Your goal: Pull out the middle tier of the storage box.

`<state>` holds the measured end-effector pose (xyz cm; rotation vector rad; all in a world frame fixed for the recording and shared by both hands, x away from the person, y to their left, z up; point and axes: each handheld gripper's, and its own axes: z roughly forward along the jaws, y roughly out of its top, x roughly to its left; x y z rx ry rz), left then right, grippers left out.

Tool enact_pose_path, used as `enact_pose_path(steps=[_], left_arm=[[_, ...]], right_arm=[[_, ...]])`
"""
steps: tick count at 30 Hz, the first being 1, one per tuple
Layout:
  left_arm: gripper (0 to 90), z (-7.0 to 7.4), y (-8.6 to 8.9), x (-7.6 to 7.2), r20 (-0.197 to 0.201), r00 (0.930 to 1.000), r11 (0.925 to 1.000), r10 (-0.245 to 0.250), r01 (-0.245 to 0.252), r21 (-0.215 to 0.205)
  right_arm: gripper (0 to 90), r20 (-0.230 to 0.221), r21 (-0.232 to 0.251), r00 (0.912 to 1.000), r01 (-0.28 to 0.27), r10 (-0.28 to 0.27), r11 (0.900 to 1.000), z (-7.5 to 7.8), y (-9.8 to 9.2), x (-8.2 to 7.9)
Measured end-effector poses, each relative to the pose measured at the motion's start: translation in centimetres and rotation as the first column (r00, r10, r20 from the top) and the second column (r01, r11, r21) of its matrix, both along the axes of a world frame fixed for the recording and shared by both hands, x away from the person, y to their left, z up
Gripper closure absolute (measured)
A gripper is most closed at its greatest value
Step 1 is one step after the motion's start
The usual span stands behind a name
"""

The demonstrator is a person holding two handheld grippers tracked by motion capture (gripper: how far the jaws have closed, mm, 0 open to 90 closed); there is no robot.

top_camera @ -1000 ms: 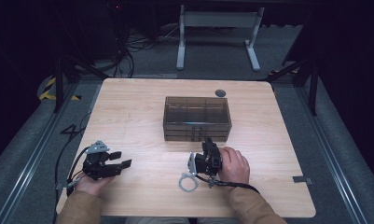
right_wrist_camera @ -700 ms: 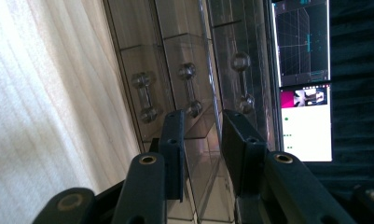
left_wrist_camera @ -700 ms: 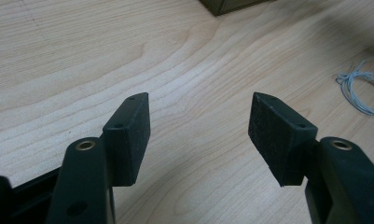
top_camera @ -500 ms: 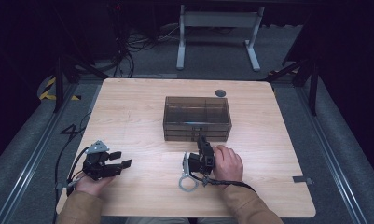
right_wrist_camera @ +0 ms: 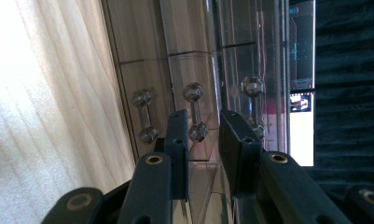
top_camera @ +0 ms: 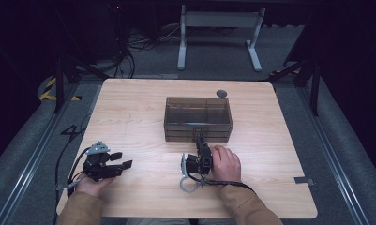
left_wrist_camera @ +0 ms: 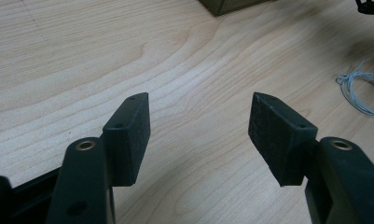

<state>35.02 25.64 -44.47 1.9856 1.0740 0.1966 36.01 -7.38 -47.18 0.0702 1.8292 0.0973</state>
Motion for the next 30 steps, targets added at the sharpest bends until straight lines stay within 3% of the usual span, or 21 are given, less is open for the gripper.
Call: enact_pose_path(steps=[14, 21, 30], left_arm=[[39.7, 0.0, 0.0, 0.0, -0.001, 1.0000, 1.0000, -0.002, 0.002, 0.002], [39.7, 0.0, 0.0, 0.0, -0.001, 1.0000, 1.0000, -0.002, 0.002, 0.002], [39.7, 0.0, 0.0, 0.0, -0.001, 1.0000, 1.0000, -0.003, 0.003, 0.003]], right_arm=[[72.5, 0.025, -0.052, 0.9995, -0.015, 0.016, 0.999, -0.7, 0.4, 0.4], [74.1, 0.032, -0.044, 0.9995, -0.006, 0.007, 0.999, -1.1, 0.7, 0.6], [74.9, 0.056, -0.070, 0.9984, -0.006, 0.010, 0.998, -1.5, 0.8, 1.1]])
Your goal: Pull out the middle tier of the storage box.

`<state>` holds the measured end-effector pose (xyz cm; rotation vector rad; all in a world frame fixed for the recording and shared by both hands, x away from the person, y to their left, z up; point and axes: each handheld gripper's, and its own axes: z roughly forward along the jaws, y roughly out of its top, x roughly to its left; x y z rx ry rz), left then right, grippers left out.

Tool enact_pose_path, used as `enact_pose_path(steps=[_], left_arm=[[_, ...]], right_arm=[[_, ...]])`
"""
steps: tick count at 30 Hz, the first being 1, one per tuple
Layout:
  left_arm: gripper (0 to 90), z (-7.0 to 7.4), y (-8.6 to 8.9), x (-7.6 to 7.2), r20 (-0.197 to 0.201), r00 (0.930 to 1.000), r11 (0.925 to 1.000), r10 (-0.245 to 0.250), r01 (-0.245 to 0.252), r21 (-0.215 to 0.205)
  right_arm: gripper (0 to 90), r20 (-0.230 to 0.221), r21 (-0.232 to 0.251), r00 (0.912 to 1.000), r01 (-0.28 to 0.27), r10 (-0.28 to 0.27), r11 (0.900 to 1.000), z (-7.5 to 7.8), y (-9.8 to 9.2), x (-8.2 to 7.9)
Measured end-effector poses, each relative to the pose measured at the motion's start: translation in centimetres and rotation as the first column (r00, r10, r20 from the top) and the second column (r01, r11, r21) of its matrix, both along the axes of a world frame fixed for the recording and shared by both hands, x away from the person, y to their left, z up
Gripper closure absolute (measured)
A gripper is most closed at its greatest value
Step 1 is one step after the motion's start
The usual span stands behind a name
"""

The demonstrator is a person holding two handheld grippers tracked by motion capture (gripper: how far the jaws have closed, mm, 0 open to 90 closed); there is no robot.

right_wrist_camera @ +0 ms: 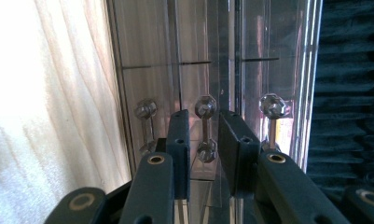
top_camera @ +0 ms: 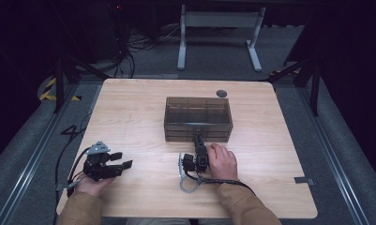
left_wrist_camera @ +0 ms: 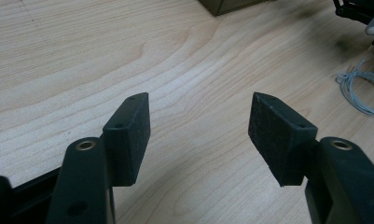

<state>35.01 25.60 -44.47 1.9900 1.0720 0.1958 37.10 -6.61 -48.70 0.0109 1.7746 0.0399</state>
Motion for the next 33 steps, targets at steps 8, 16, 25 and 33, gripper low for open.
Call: enact_pose_path(steps=[8, 16, 25, 33], left_arm=[[39.7, 0.01, 0.03, 0.00, 0.002, 1.0000, 1.0000, 0.004, -0.004, -0.002], [39.7, 0.00, 0.04, 0.00, 0.002, 1.0000, 1.0000, 0.003, -0.003, -0.002], [39.7, 0.02, 0.05, 0.00, 0.000, 1.0000, 1.0000, 0.000, 0.000, -0.001], [39.7, -0.03, 0.02, 0.01, 0.001, 1.0000, 1.0000, 0.002, -0.002, -0.003]], right_arm=[[75.2, 0.010, -0.008, 0.9999, -0.005, 0.005, 1.000, -0.29, 0.13, 0.22], [76.5, 0.023, -0.019, 0.9997, -0.009, 0.010, 1.000, -0.47, 0.37, 0.35], [79.3, 0.041, -0.032, 0.9991, -0.007, 0.008, 0.999, -0.51, 0.55, 0.55], [80.2, 0.039, -0.036, 0.9992, -0.008, 0.009, 0.999, -0.47, 0.56, 0.55]])
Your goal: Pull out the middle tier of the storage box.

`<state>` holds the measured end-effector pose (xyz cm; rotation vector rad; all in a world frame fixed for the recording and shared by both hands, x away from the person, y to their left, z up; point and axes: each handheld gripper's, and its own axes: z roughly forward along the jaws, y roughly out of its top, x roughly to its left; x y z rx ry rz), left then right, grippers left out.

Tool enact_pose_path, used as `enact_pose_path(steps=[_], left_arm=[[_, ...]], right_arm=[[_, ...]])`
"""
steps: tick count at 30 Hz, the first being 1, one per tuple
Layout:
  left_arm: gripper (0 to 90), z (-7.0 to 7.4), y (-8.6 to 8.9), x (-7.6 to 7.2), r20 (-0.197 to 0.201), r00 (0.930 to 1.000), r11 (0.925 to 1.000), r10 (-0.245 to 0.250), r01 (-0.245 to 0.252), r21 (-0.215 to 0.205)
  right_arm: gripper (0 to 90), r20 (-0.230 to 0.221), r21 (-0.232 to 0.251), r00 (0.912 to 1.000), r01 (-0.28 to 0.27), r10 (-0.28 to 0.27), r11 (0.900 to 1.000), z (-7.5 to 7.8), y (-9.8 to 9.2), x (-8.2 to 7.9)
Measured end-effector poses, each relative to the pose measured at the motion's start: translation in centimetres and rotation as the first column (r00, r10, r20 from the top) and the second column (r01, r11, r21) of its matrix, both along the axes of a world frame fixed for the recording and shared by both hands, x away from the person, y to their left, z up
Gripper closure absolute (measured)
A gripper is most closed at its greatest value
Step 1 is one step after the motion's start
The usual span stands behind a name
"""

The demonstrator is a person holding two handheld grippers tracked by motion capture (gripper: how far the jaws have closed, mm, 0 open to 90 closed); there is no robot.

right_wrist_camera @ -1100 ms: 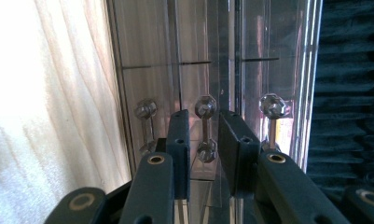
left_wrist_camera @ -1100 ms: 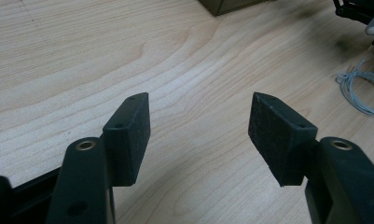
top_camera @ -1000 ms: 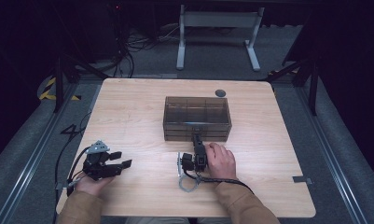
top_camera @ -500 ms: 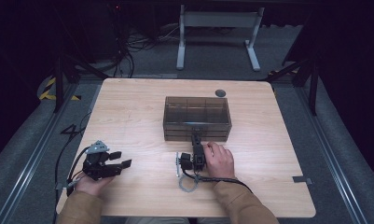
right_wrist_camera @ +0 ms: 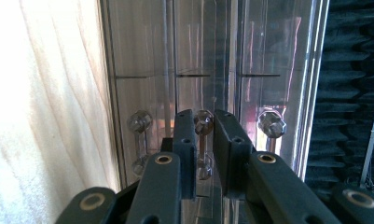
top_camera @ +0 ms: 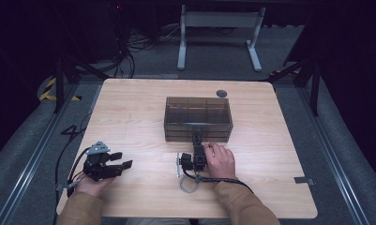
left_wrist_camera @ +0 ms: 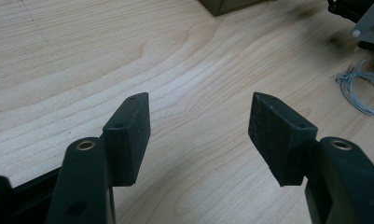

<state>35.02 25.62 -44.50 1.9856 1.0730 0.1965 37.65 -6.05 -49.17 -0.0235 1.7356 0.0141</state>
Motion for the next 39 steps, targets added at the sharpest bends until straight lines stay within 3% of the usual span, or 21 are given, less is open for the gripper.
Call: enact_pose_path(steps=[14, 39], left_arm=[[39.7, 0.0, 0.0, 0.0, -0.003, 1.0000, 1.0000, -0.002, 0.002, 0.000], [39.6, 0.0, 0.0, 0.0, -0.002, 1.0000, 1.0000, -0.001, 0.001, 0.001]], right_arm=[[80.4, -0.009, -0.002, 1.0000, -0.002, 0.002, 1.000, 0.1, 0.0, -0.2], [80.4, -0.024, 0.004, 0.9997, -0.010, 0.010, 1.000, 0.3, -0.1, -2.0]])
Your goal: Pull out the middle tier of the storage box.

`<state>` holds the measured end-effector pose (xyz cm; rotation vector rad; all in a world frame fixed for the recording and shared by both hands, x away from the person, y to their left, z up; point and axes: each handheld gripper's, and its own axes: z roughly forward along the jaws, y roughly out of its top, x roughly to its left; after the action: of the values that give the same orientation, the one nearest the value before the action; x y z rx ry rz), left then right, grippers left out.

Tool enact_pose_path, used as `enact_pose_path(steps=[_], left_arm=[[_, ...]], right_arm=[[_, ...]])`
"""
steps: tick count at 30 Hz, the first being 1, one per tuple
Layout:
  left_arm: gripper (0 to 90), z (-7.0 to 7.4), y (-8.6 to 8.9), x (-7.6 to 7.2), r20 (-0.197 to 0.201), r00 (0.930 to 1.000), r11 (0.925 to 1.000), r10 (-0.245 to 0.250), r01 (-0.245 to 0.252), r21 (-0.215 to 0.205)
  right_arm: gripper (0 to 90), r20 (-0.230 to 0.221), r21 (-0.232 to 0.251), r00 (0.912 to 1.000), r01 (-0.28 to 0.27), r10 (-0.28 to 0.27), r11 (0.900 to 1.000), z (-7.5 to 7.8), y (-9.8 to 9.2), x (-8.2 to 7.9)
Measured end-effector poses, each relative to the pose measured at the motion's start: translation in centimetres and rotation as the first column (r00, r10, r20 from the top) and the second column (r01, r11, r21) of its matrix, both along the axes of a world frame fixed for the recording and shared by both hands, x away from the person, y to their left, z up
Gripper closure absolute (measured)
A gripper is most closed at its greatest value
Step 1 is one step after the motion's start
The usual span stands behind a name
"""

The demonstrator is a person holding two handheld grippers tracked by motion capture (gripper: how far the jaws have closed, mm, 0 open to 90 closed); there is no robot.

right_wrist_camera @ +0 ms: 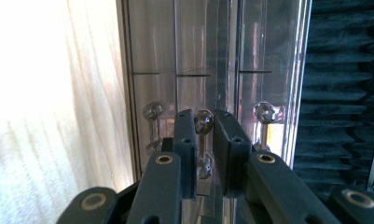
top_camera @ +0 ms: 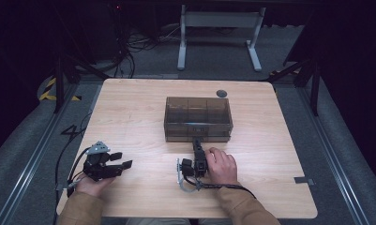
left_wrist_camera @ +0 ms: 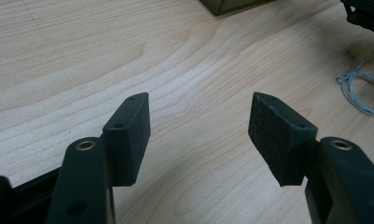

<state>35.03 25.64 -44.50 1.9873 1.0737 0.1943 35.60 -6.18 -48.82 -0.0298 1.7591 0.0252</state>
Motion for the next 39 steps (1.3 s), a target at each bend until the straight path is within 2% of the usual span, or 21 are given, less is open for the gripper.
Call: enact_pose_path(steps=[20, 28, 31, 34, 39], left_arm=[[39.6, 0.1, 0.0, 0.0, 0.001, 1.0000, 1.0000, 0.000, 0.000, -0.001], [39.6, 0.1, 0.0, 0.0, 0.001, 1.0000, 1.0000, -0.001, 0.001, 0.000], [39.6, 0.0, 0.0, 0.0, 0.001, 1.0000, 1.0000, -0.002, 0.002, 0.000], [39.6, 0.0, 0.0, 0.0, 0.001, 1.0000, 1.0000, -0.002, 0.002, 0.000], [39.6, 0.1, 0.0, -0.1, 0.000, 1.0000, 1.0000, -0.002, 0.002, -0.002]], right_arm=[[80.2, -0.029, 0.018, 0.9995, -0.006, 0.006, 1.000, 0.3, 0.0, -1.6], [79.8, -0.032, 0.025, 0.9995, -0.003, 0.004, 1.000, 0.3, 0.0, -1.7], [78.8, -0.048, 0.032, 0.9989, -0.002, 0.004, 0.999, 0.5, -0.1, -1.7], [73.9, -0.070, 0.050, 0.9974, -0.010, 0.013, 0.999, 0.6, 0.0, -1.8], [68.9, -0.090, 0.044, 0.9955, -0.026, 0.030, 0.999, 0.7, 0.1, -2.0]])
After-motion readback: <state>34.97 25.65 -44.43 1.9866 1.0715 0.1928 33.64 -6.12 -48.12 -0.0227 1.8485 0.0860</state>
